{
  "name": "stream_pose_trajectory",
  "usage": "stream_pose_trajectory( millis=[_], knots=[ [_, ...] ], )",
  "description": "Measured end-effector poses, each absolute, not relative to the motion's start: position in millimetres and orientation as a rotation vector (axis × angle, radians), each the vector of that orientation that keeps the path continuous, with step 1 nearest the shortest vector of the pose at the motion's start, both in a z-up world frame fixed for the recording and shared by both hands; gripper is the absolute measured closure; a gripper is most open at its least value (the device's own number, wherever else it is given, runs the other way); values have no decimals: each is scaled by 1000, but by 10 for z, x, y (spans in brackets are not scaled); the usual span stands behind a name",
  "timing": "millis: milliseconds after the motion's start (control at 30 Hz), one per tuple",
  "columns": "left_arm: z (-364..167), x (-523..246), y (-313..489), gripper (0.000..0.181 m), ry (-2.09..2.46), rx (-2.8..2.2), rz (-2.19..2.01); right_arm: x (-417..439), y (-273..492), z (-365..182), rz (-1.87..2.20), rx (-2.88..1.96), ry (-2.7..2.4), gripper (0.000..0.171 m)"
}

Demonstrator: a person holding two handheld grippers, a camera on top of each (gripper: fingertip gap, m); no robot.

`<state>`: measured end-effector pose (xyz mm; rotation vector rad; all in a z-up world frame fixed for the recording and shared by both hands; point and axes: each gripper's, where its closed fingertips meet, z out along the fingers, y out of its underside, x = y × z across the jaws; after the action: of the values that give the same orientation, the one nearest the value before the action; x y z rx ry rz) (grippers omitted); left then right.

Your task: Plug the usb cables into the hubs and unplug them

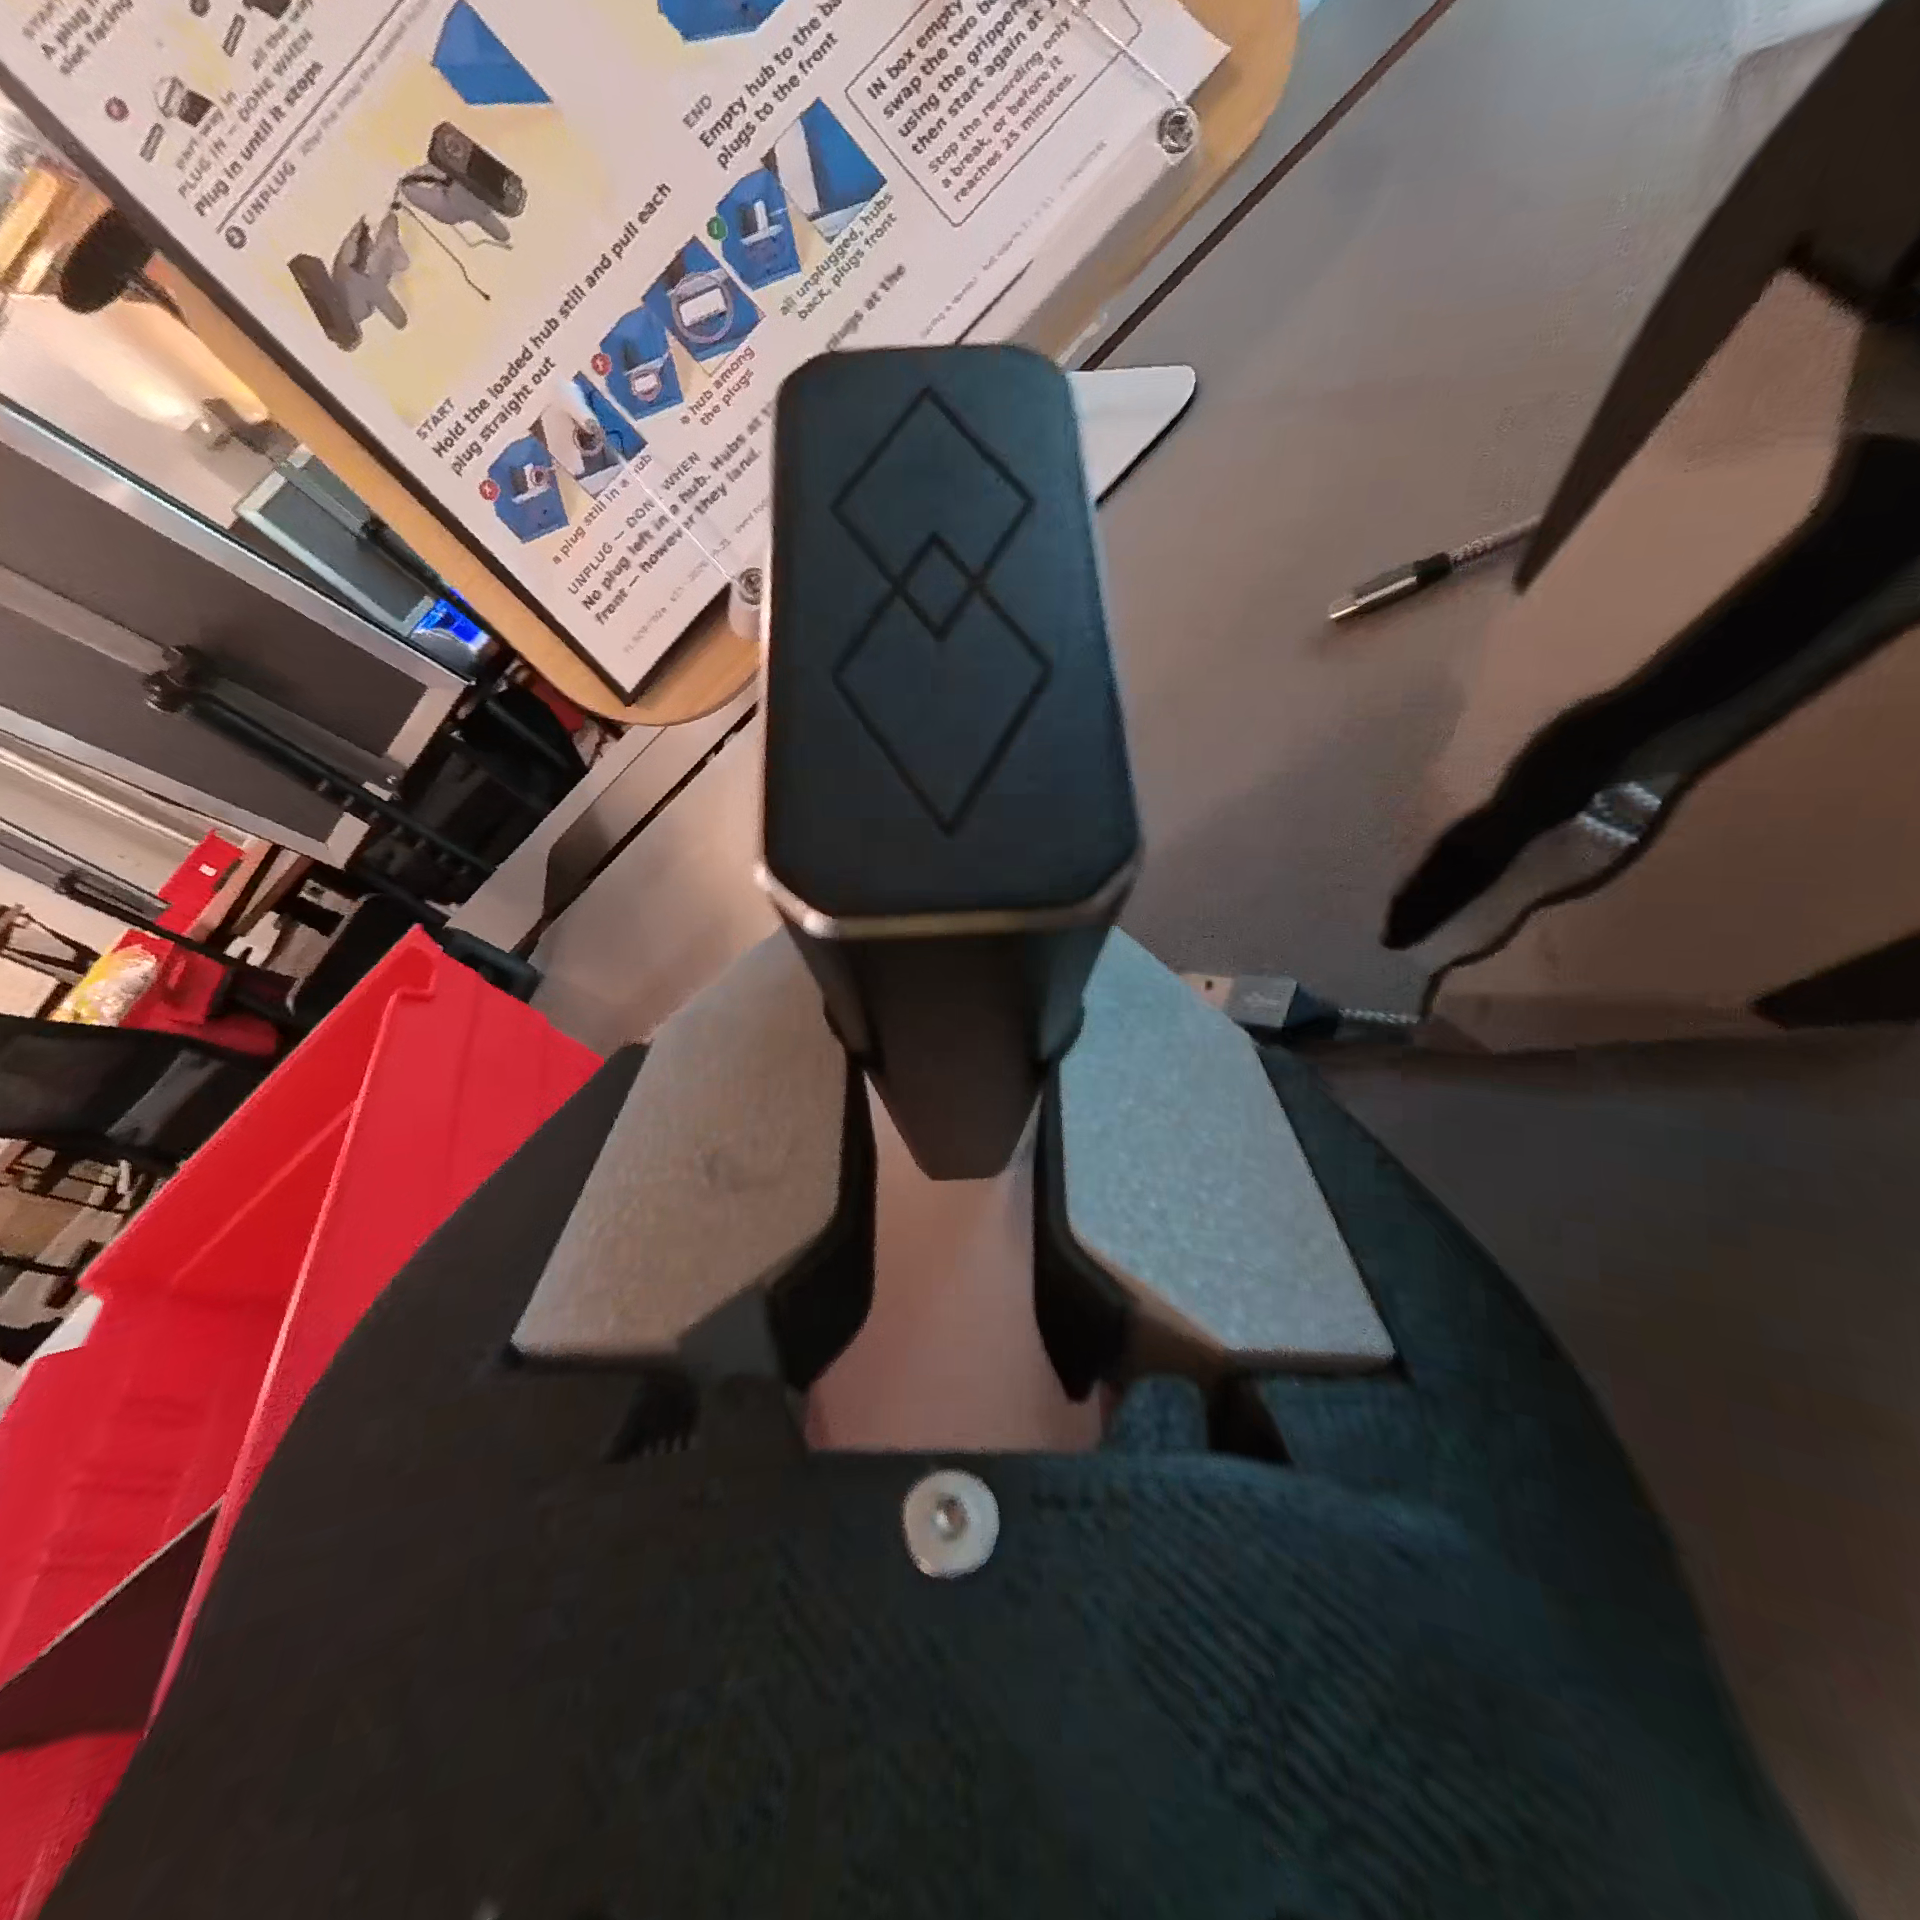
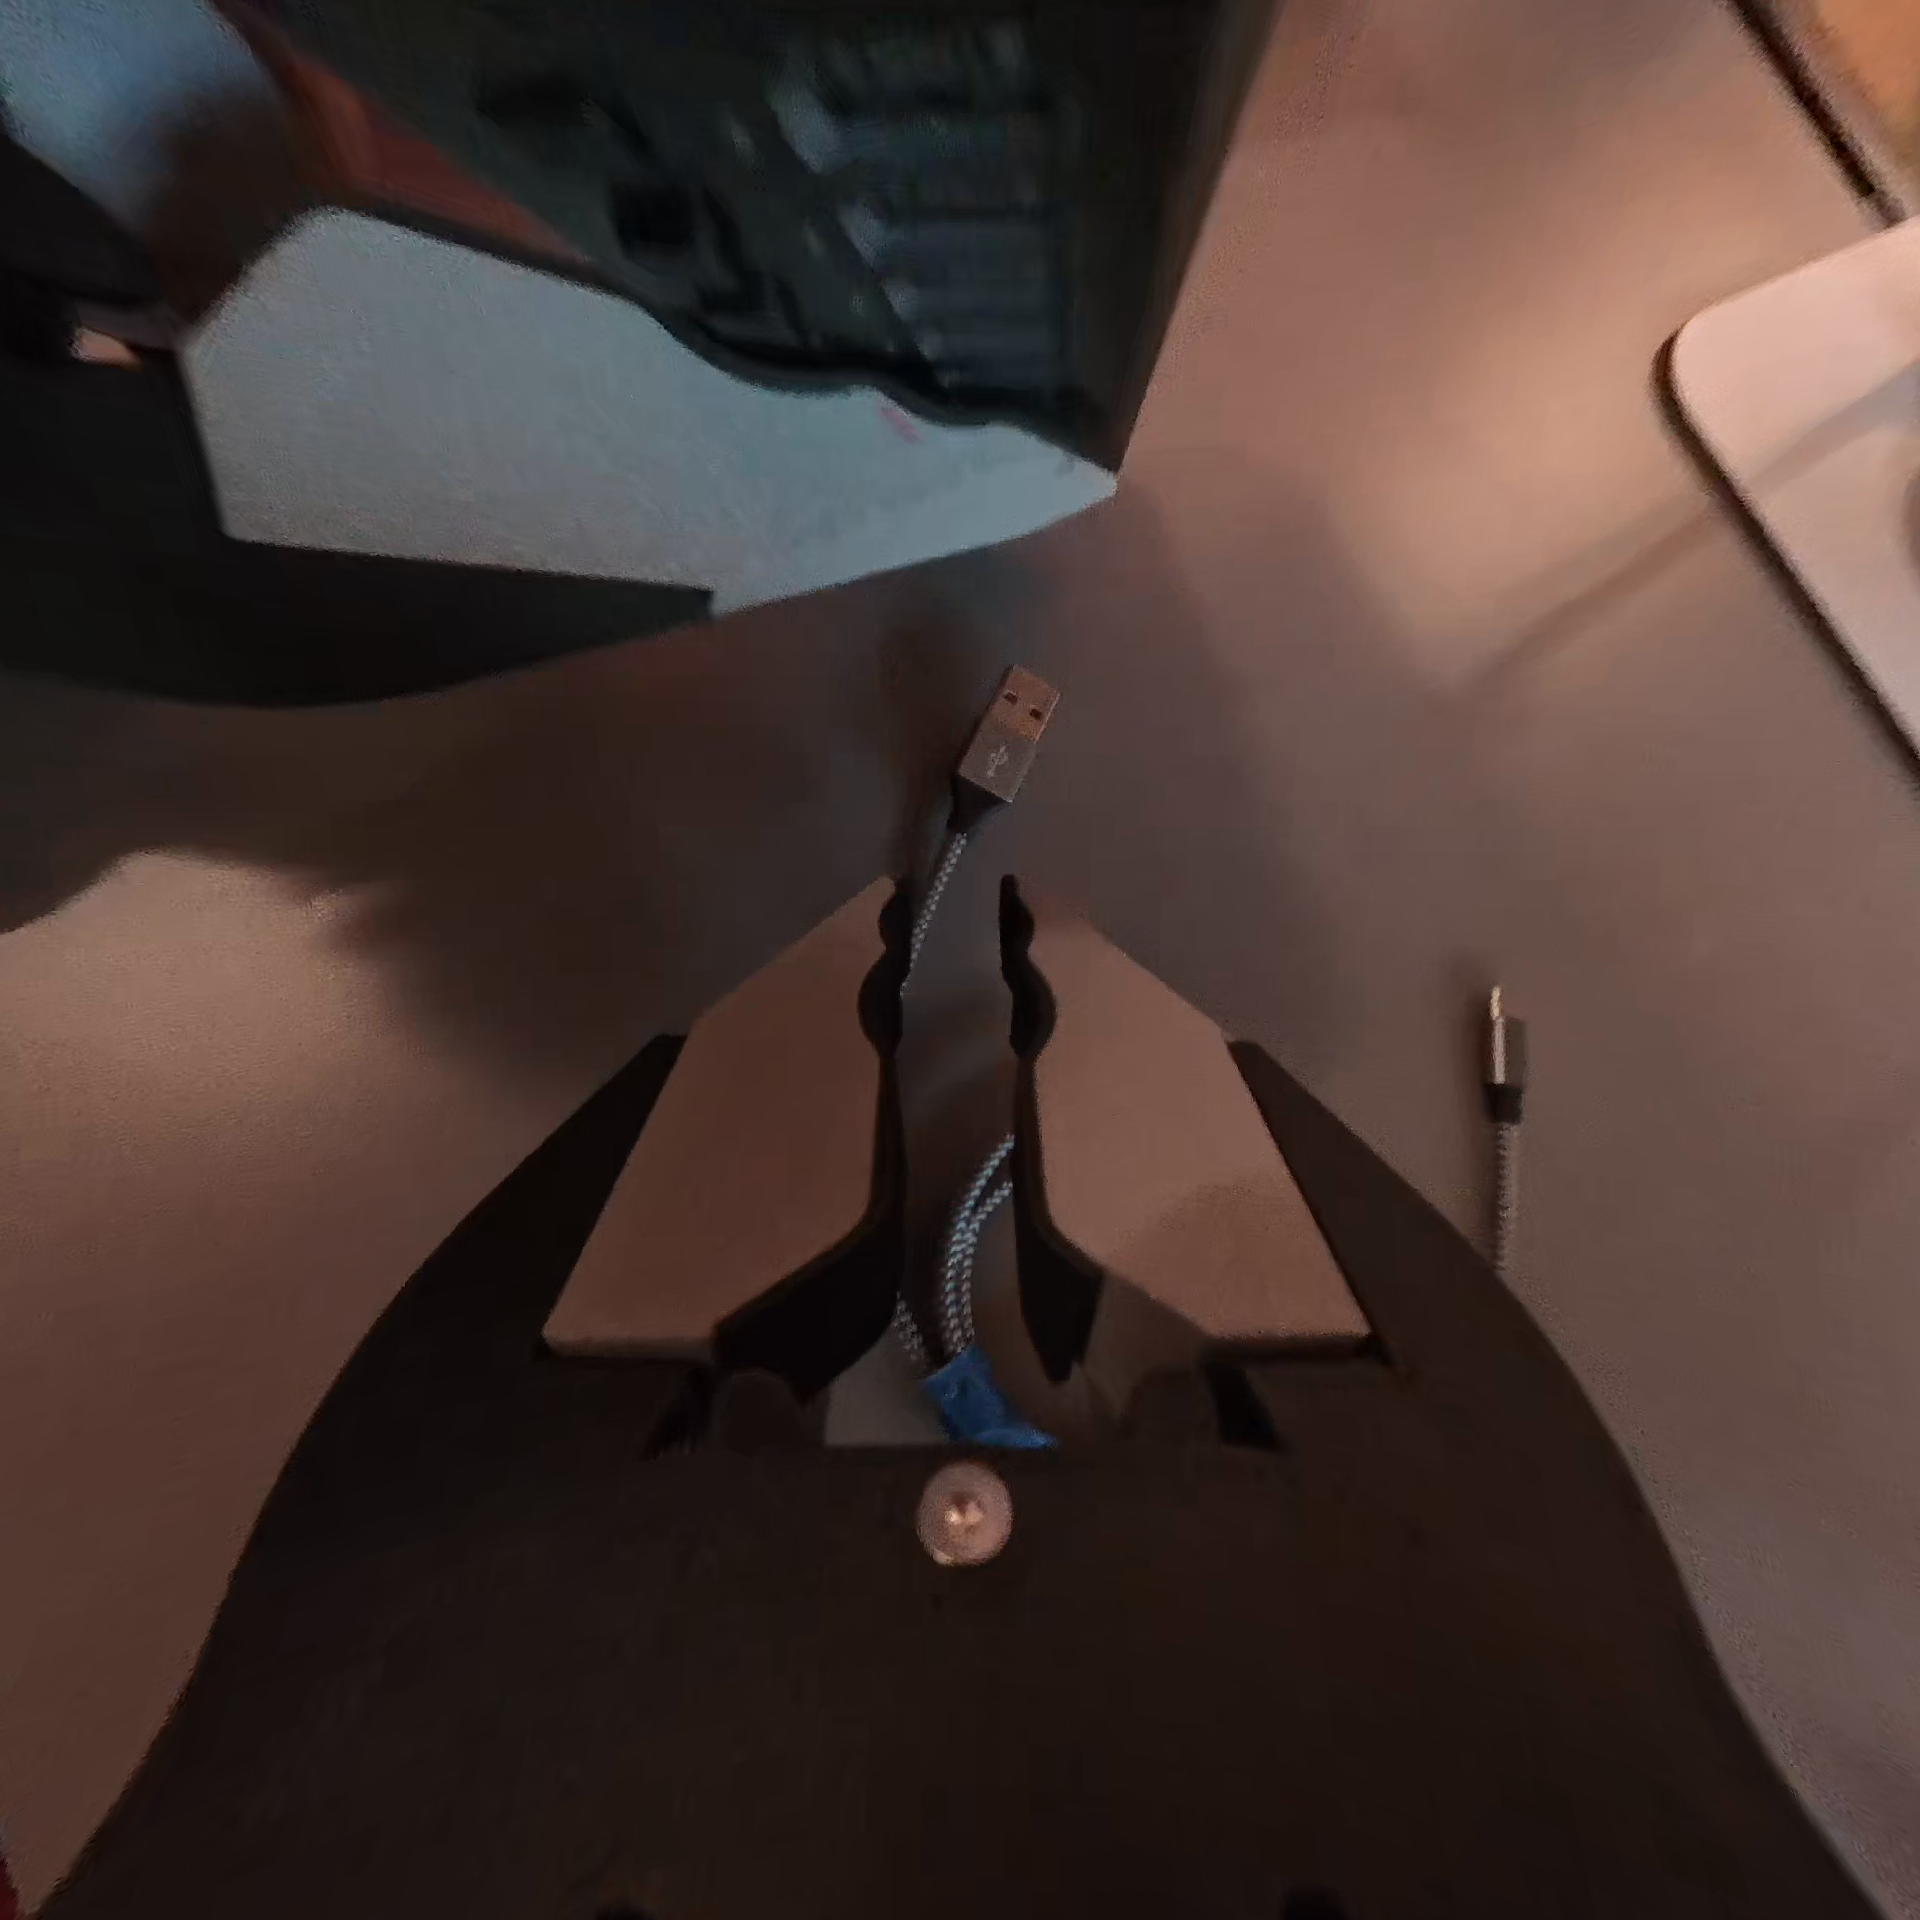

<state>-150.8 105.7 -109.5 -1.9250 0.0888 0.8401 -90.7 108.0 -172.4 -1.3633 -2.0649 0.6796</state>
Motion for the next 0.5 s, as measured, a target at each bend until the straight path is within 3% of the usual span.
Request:
stream_pose_trajectory(
  millis=[200,367,500],
  knots=[
    [-1075,-1593,1008,153,30,-1920,831,-957,1127,-1676,765,-1467,-1982,160],
    [-1093,-1591,1019,153,31,-1928,821,-1072,1081,-1743,813,-1614,-1918,141],
    [-1092,-1573,1021,153,38,-1926,817,-1135,1122,-1706,823,-1678,-1825,148]
  ],
)
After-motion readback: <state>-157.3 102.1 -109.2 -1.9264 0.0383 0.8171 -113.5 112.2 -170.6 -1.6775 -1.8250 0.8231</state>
